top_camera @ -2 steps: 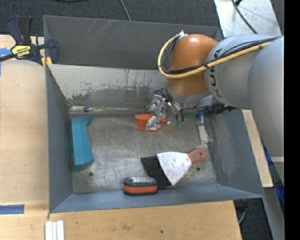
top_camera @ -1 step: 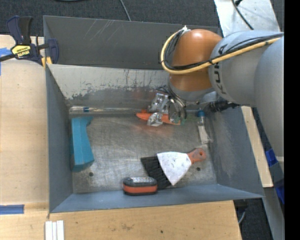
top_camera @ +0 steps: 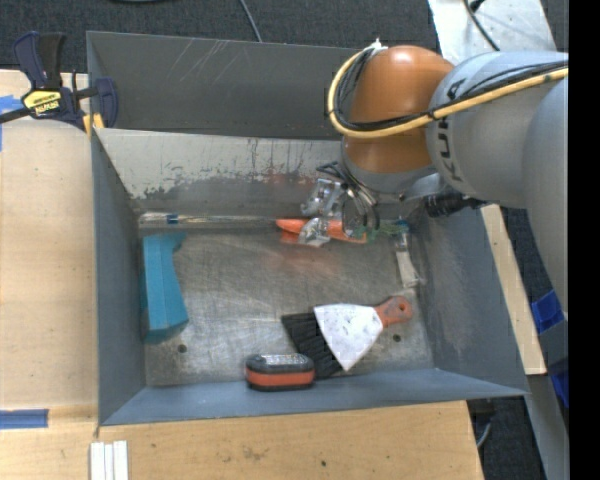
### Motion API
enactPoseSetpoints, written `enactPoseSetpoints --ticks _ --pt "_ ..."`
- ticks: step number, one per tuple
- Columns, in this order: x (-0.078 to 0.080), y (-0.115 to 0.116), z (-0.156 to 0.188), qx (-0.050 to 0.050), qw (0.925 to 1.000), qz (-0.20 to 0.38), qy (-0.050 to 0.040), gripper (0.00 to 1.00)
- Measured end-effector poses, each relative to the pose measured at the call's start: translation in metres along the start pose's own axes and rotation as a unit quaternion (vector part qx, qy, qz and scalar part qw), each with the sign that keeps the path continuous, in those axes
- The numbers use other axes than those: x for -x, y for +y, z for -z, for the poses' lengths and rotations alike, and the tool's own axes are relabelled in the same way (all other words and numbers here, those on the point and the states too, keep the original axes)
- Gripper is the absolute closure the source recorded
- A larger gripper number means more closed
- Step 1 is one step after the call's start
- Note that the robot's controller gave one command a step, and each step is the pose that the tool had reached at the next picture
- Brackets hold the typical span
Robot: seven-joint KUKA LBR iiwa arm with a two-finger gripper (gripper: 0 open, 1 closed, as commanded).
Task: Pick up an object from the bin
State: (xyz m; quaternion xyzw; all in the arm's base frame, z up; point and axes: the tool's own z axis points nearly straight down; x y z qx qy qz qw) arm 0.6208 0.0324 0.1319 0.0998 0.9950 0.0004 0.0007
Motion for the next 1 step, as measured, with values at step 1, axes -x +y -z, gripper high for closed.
enactPoseSetpoints --ticks 1 --pt "0.0010 0.0001 0.0165 0.000 1.0000 0.000 -0.0020 1.00"
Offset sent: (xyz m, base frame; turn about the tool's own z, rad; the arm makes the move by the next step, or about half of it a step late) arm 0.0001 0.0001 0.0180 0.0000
